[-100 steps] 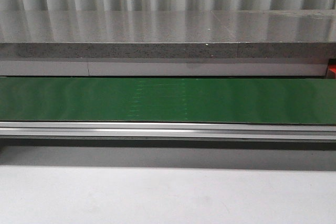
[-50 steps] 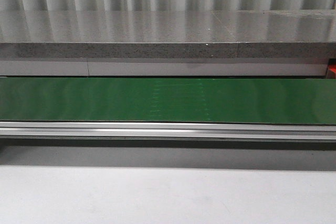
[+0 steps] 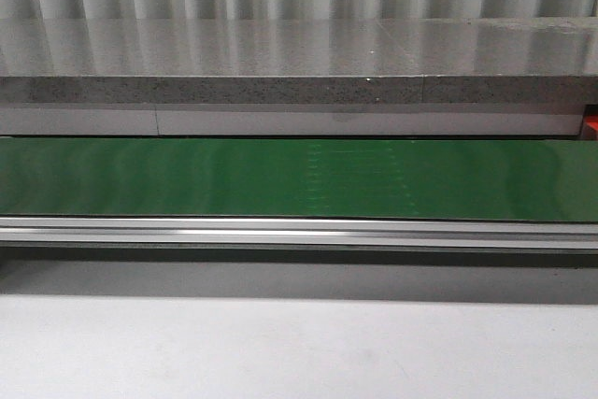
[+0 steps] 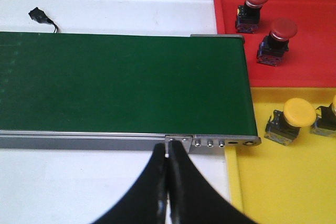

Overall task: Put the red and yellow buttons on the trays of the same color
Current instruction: 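Grasp the yellow button with the left gripper and lift it, then lower the yellow button onto the green belt and open the left gripper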

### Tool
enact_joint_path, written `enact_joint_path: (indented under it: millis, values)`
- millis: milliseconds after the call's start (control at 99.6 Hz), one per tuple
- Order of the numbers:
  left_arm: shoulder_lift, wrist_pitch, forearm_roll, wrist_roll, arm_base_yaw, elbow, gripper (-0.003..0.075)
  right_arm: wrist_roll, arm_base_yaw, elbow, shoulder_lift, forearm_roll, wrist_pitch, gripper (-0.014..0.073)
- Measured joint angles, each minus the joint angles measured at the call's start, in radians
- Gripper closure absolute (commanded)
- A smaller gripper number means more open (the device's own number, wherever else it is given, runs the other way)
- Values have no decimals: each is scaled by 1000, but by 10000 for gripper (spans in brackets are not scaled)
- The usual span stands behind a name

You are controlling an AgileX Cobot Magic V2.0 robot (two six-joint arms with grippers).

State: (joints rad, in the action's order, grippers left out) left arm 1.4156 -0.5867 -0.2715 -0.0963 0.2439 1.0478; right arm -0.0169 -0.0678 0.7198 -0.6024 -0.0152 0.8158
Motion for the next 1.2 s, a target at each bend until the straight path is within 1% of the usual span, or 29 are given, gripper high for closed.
enact_joint_path:
  millis: [291, 432, 502, 522, 542, 552, 622, 652, 662, 672, 692, 703, 713, 743, 753, 773, 783, 813, 833, 853, 923, 1004, 1204]
  values:
    - [71, -10, 5, -65, -136, 19, 739, 0, 0, 0, 0, 0, 0, 718]
    - [117, -13, 14, -75, -169, 19, 736, 0, 0, 0, 0, 0, 0, 718]
    - [130, -14, 19, -75, -174, 19, 706, 0, 0, 0, 0, 0, 0, 718]
    - [132, -14, 19, -77, -176, 19, 685, 0, 0, 0, 0, 0, 0, 718]
    - [134, -14, 19, -77, -175, 19, 647, 0, 0, 0, 0, 0, 0, 718]
    - [134, -14, 19, -77, -177, 19, 647, 0, 0, 0, 0, 0, 0, 718]
    - [134, -15, 20, -86, -177, 21, 511, 0, 0, 0, 0, 0, 0, 718]
    - [134, -15, 20, -90, -177, 21, 423, 0, 0, 0, 0, 0, 0, 718]
    - [134, -16, 20, -92, -177, 21, 404, 0, 0, 0, 0, 0, 0, 718]
    - [134, -16, 20, -92, -177, 21, 365, 0, 0, 0, 0, 0, 0, 718]
    - [134, -18, 20, -92, -177, 21, 325, 0, 0, 0, 0, 0, 0, 718]
    - [134, -17, 20, -94, -177, 21, 285, 0, 0, 0, 0, 0, 0, 718]
    - [134, -17, 21, -93, -177, 21, 265, 0, 0, 0, 0, 0, 0, 718]
    - [134, -17, 23, -94, -177, 21, 168, 0, 0, 0, 0, 0, 0, 718]
    - [134, -17, 23, -96, -177, 21, 150, 0, 0, 0, 0, 0, 0, 718]
    - [134, -17, 23, -96, -177, 21, 82, 0, 0, 0, 0, 0, 0, 718]
    - [134, -17, 23, -96, -177, 21, 82, 0, 0, 0, 0, 0, 0, 718]
    - [134, -17, 23, -98, -177, 21, 15, 0, 0, 0, 0, 0, 0, 718]
    - [134, -17, 23, -98, -177, 21, -1, 0, 0, 0, 0, 0, 0, 718]
    - [134, -18, 23, -98, -177, 21, 3, 0, 0, 0, 0, 0, 0, 718]
    - [134, -22, 23, -98, -177, 21, 62, 0, 0, 0, 0, 0, 0, 718]
    - [132, -26, 23, -98, -177, 23, 96, 0, 0, 0, 0, 0, 0, 718]
    - [69, -42, 21, -100, -177, 83, 102, 0, 0, 0, 0, 0, 0, 718]
